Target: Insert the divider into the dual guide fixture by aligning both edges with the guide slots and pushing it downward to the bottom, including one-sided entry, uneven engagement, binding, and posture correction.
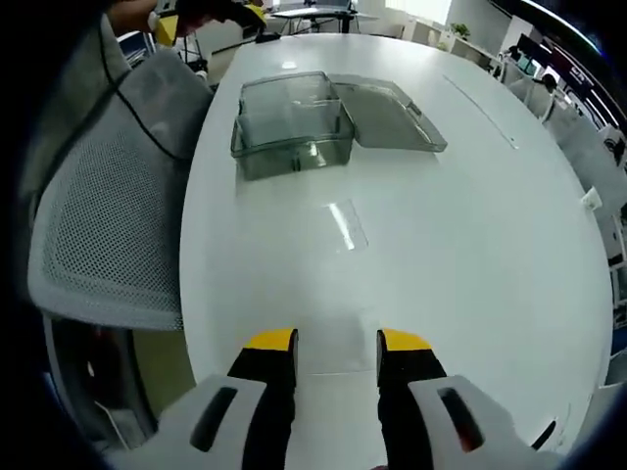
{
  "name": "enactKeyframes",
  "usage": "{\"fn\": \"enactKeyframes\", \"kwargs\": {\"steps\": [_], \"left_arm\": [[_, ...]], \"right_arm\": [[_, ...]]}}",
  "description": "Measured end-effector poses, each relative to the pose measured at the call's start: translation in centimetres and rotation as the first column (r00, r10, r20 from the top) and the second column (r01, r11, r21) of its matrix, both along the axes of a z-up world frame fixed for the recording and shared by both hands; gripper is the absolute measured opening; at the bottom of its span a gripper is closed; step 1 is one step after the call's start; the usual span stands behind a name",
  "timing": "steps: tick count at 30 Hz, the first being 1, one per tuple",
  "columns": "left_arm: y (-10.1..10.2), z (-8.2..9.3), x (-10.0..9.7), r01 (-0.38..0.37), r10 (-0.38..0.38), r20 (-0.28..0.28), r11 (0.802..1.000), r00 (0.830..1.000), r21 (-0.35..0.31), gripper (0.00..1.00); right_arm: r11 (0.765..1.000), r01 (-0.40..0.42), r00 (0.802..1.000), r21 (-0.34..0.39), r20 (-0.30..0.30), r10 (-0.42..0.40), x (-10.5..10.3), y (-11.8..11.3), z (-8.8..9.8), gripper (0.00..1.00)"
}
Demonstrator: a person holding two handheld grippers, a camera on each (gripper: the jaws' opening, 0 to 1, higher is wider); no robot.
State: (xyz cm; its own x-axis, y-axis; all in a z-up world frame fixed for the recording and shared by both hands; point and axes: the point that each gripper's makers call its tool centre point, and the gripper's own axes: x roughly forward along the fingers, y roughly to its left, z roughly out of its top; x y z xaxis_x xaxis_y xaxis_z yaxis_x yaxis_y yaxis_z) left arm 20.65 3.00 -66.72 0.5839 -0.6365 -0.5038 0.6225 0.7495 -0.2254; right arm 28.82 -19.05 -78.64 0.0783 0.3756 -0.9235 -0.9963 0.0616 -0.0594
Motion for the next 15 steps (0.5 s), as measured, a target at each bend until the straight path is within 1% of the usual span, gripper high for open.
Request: {"fn": "enactKeyframes", "kwargs": {"steps": [7, 15], "left_arm": [[-0.1, 0.0, -0.2, 0.007, -0.007, -0.001, 1.000, 1.000, -0.001, 0.61], [-0.3, 0.1, -0.4, 0.015, -0.015, 0.002, 1.000, 1.000, -0.006, 0.60]], "right_arm": [[1.000, -0.006, 1.000, 0.016, 0.006, 0.006, -0.6, 1.1, 0.7, 0.28], [0.999, -0.015, 1.000, 0.037, 0.028, 0.014, -1.3, 2.7, 1.9, 0.28]]}}
